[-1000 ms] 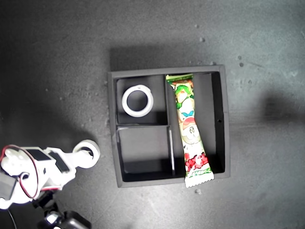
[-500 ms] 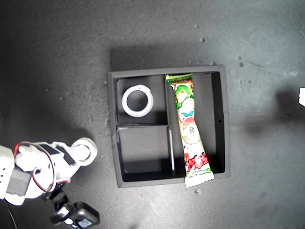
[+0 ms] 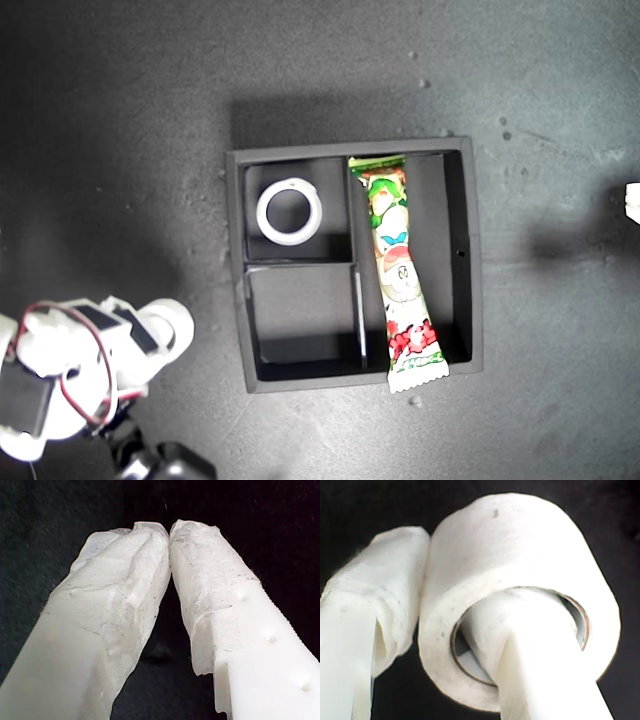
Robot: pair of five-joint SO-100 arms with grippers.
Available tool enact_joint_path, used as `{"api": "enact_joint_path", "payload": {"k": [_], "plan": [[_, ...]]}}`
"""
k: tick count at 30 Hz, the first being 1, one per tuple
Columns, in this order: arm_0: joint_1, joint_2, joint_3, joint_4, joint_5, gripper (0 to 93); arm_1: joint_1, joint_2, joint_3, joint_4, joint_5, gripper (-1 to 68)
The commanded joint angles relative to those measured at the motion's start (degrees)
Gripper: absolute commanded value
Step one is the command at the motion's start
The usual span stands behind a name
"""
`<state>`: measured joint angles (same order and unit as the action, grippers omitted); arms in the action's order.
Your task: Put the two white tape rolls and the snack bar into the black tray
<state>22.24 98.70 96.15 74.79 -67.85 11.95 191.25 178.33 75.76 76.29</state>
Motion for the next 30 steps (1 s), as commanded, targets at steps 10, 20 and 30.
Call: {"api": "enact_joint_path", "payload": {"k": [10,20,30], "plan": [[-5.8,-36.4,-73.6,30.1,13.7,0.1,-3.0,0.5,0.7,1.1,1.4,0.0],[-5.3,-54.9,-84.9,30.1,11.7,0.0,-3.2,0.6,0.7,1.1,1.4,0.0],[-4.7,-54.7,-87.6,30.1,13.4,21.5,0.4,0.6,0.7,1.1,1.4,0.0]]}}
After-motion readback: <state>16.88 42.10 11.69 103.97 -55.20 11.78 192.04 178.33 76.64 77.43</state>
